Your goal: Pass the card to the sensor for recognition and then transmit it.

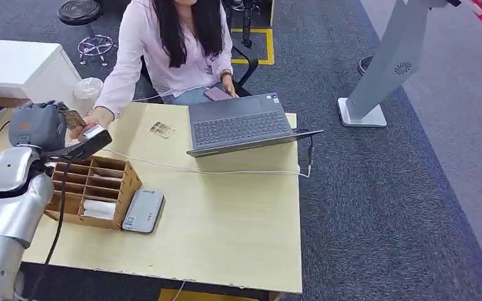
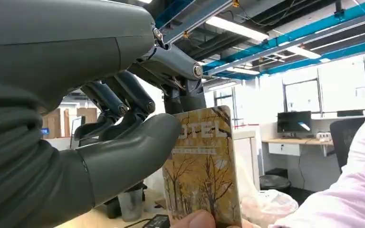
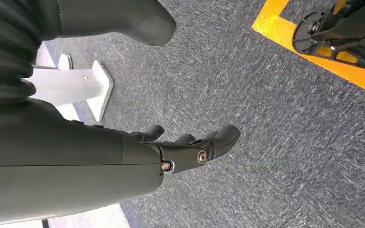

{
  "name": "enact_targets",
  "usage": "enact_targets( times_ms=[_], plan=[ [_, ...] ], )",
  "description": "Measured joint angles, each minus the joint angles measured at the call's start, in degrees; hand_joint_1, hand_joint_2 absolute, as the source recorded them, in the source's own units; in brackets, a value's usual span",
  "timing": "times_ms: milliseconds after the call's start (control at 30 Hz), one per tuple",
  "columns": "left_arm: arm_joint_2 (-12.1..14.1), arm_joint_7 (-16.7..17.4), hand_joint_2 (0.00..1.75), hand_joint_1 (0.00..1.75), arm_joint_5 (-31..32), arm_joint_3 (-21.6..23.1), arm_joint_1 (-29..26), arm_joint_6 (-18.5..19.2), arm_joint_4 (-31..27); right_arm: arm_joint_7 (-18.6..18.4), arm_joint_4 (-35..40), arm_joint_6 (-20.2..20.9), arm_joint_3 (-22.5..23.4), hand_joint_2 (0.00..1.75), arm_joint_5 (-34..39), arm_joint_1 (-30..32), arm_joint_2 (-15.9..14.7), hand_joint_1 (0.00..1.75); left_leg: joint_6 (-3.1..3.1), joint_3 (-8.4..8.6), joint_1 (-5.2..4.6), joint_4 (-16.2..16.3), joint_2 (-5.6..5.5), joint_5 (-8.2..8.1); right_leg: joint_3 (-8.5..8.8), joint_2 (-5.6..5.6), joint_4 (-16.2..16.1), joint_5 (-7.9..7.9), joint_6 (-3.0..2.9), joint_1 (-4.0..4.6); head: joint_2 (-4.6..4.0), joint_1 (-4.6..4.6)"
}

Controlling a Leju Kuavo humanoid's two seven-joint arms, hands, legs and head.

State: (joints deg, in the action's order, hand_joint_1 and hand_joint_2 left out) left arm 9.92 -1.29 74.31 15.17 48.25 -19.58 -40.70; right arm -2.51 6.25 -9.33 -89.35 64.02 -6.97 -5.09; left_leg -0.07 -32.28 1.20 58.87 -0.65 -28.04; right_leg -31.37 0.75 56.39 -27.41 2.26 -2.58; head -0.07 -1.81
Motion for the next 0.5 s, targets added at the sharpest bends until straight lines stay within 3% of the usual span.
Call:
enact_targets(
  times_ms=[200, 233, 267, 500],
  plan=[
    [0.0, -0.1, 1.75, 1.75, -0.3, 0.0, -0.1, 0.0, 0.4, 0.0, 0.0, 0.0, 0.0, 1.75, 0.0, 0.0, 0.0, 0.0, 0.0, 0.0, 0.0, 0.0, 0.0, 0.0, 0.0, 0.0, 0.0, 0.0, 0.0, 0.0, 0.0, 0.02],
    [0.0, -0.2, 1.75, 0.42, -0.3, 0.0, -0.1, 0.0, 0.4, 0.0, 0.0, 0.0, 0.0, 1.75, 0.0, 0.0, 0.0, 0.0, 0.0, 0.0, 0.0, 0.0, 0.0, 0.0, 0.0, 0.0, 0.0, 0.0, 0.0, 0.0, 0.0, 0.0],
    [0.0, -0.6, 1.75, 0.0, -0.5, 0.0, -0.2, -0.1, 0.4, 0.0, 0.0, 0.0, 0.0, 1.75, 0.0, 0.0, 0.0, 0.0, 0.0, -0.01, 0.0, 0.0, 0.0, 0.0, 0.0, 0.0, 0.0, 0.0, 0.0, 0.0, 0.0, 0.02],
    [0.1, -2.4, 1.75, 0.0, -3.3, -1.2, -5.0, -5.9, -2.6, -0.2, 0.0, -0.3, 0.0, 1.75, 0.9, 0.1, 0.0, 0.0, 0.0, -0.03, 0.0, 0.0, 0.01, -0.01, 0.0, 0.04, 0.0, 0.0, 0.0, -0.01, 0.0, 0.02]
  ],
)
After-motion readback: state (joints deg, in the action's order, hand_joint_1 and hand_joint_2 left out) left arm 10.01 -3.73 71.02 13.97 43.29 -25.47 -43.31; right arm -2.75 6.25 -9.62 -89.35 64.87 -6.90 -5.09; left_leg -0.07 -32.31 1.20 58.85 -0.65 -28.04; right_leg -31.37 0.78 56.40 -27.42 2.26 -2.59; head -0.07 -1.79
